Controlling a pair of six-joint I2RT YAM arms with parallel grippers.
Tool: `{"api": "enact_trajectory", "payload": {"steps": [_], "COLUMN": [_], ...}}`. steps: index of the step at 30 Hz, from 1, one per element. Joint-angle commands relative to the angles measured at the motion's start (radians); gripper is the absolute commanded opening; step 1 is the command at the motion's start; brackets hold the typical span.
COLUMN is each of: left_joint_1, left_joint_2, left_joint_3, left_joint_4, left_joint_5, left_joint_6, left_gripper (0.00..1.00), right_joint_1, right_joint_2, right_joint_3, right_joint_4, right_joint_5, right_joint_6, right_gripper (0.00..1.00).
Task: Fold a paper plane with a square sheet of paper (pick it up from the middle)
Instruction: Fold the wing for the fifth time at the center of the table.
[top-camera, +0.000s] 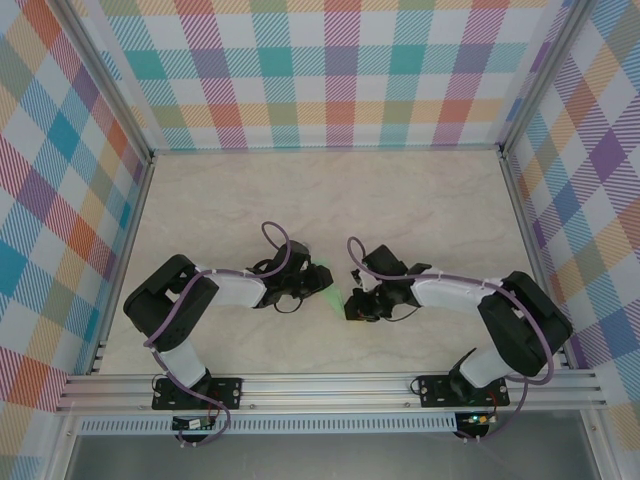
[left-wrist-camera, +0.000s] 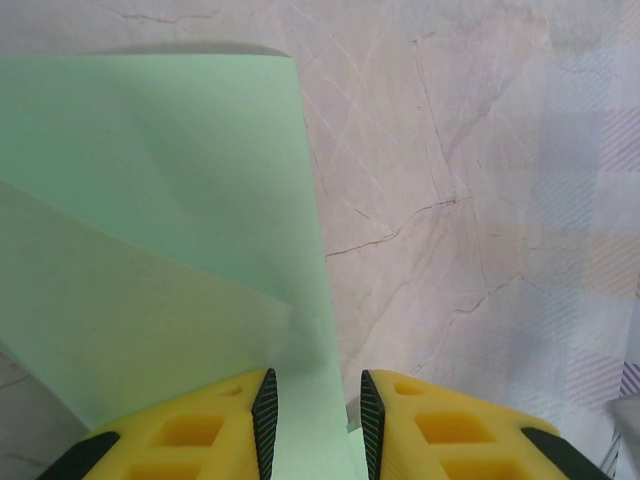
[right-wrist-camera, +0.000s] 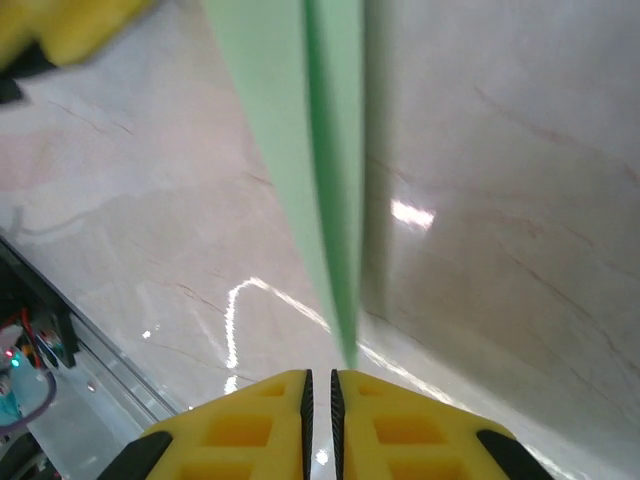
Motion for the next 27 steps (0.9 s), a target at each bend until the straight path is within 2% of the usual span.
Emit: {"api": "enact_trajectory", "payload": {"steps": [1, 8, 12, 15, 27], "left_joint_1": [0.006, 0.006, 0.005, 0.005, 0.007], "left_joint_2": [0.032, 0.032, 0.033, 0.036, 0.007], "left_joint_3": [0.007, 0.008, 0.009, 0.013, 0.058], "left_joint_4": [-0.056, -0.055, -0.05, -0.046, -0.09], "left_joint_5": [-0.006, -0.003, 0.002, 0.007, 0.015], "left_joint_6": [0.022, 0.022, 0.024, 0.025, 0.065], "left_gripper": [0.31, 0.31, 0.31, 0.31, 0.35], "right_joint_1": [0.005, 0.005, -0.002, -0.004, -0.005], "right_joint_2": [-0.003, 0.113, 0.146, 0.192, 0.234], "right_joint_3": [0.055, 0.106, 0.104, 0.108, 0.036], "right_joint_4": [0.043, 0.162, 0.189, 0.209, 0.047], "right_joint_5": [0.018, 0.01, 0.037, 0.001, 0.116], "right_joint_6": [0.052, 0.137, 0.141, 0.131, 0.071], "right_gripper": [0.16, 0.14, 0.14, 0.14, 0.12]}}
